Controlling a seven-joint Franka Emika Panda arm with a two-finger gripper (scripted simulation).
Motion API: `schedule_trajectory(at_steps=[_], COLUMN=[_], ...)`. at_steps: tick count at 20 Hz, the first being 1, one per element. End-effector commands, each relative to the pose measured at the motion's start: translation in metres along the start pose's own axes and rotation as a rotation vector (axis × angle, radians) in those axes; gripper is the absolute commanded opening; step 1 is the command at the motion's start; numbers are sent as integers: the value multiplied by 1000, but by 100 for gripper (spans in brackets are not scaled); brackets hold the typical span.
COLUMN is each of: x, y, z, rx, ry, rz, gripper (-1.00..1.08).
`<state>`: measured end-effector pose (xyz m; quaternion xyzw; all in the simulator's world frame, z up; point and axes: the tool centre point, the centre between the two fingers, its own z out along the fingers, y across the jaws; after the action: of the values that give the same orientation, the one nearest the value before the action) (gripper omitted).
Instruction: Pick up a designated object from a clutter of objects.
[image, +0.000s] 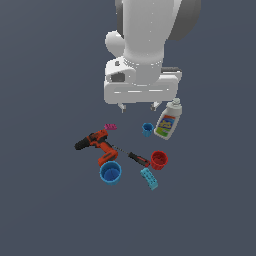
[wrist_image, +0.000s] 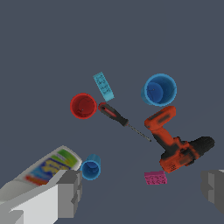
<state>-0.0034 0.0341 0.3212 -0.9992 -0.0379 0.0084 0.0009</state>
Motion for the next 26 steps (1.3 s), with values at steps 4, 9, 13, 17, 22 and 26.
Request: schedule_trajectory(at_steps=[4, 9, 13, 17, 22, 26], x=[1, 5, 6, 8, 16, 26], y=[0, 1, 1, 0, -7, -17], z=[0, -1, -1, 3, 18, 39], rx=[-4, -20, -23, -22, -22, -21], ry=[0, 2, 2, 2, 4, 6], rz=[-9, -48, -54, -46, -21, 13], gripper=[100, 100, 100, 100, 100, 100])
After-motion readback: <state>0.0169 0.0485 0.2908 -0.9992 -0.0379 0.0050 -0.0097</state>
